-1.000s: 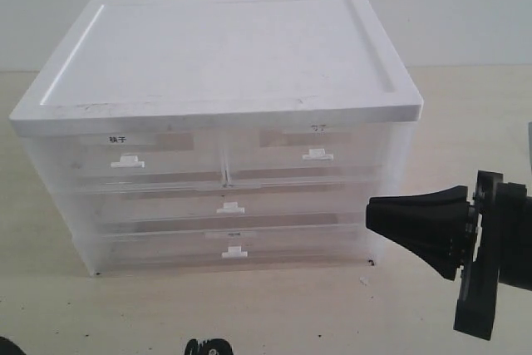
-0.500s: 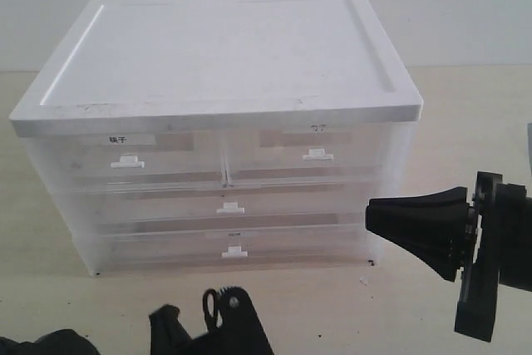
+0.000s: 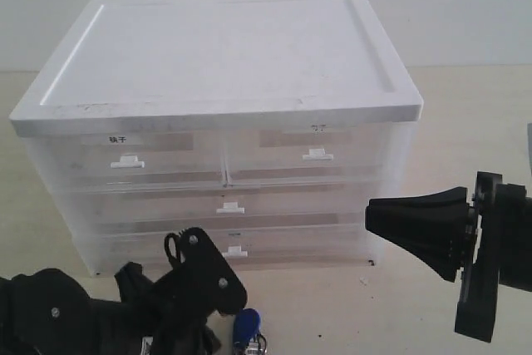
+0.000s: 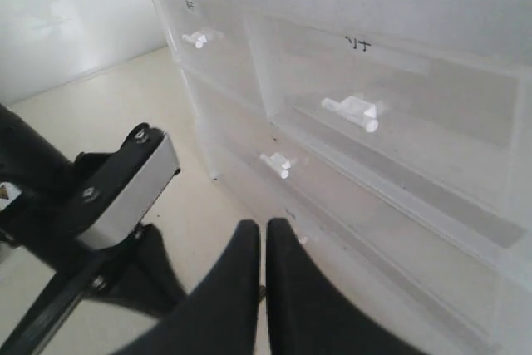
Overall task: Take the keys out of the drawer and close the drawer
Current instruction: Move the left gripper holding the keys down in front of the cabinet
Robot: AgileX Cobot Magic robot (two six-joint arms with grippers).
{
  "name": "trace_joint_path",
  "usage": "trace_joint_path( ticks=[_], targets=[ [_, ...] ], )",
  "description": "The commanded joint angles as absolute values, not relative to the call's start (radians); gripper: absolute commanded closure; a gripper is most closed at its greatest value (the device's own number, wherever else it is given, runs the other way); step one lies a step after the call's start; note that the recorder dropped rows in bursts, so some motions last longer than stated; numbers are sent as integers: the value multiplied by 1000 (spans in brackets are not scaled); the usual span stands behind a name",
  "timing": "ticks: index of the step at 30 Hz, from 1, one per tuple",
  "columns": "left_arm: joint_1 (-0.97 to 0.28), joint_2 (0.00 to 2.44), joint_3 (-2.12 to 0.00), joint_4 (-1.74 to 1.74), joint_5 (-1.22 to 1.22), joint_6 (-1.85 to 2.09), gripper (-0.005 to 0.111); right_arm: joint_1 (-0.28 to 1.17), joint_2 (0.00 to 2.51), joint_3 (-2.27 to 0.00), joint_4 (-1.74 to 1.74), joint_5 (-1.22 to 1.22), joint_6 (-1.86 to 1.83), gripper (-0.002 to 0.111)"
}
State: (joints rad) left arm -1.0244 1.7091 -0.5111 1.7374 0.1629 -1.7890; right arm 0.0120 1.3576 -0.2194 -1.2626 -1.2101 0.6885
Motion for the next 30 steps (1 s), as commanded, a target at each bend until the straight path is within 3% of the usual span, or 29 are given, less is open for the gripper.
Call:
trace_joint_path(
  ticks=[1, 13, 19, 25, 30],
  targets=[
    [-1108, 1662, -513, 1744, -32, -1757, 102, 9, 1348, -220, -1264, -1221, 679, 108],
    [-1138, 1741, -573, 1744, -86, -1725, 102, 9, 1348, -220, -1266, -1221, 682, 108],
    [-1132, 1828, -650, 1744, 81, -1708, 102, 9, 1348, -220, -1270, -1221, 695, 108],
    [-948, 1894, -652, 1744, 158, -1711, 102, 9, 1348, -220, -1270, -1221, 697, 108],
    [-940, 1894, -652, 1744, 149, -1695, 102, 9, 1348, -220, -1270, -1221, 697, 108]
  ],
)
